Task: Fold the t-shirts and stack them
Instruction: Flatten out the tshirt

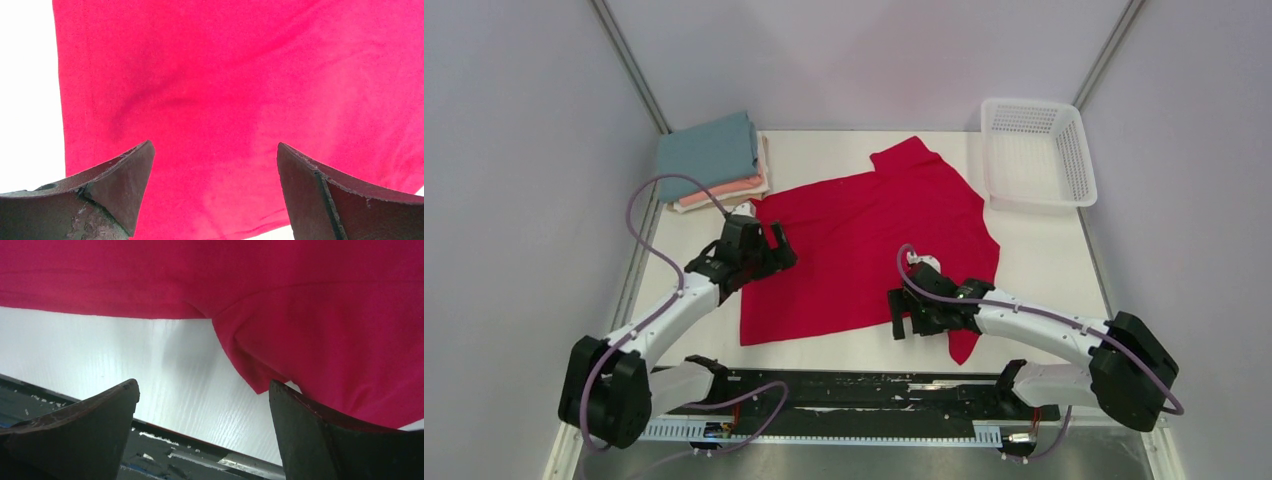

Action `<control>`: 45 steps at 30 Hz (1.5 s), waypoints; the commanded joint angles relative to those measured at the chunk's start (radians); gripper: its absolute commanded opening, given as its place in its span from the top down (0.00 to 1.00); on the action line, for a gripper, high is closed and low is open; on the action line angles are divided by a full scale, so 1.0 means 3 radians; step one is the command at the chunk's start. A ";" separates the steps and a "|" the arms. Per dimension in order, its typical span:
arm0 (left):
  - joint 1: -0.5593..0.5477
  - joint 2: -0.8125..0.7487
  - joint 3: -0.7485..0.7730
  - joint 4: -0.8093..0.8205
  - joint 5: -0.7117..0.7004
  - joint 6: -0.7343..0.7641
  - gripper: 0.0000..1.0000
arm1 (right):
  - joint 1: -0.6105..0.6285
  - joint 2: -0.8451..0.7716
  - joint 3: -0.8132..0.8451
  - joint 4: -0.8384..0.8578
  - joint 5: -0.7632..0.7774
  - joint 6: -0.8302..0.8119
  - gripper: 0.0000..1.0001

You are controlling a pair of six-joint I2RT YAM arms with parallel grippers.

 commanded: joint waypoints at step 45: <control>-0.2453 0.1229 0.0693 0.0747 0.0903 -0.0406 0.27 | -0.2113 -0.0657 -0.0431 0.0692 -0.0320 0.0196 0.00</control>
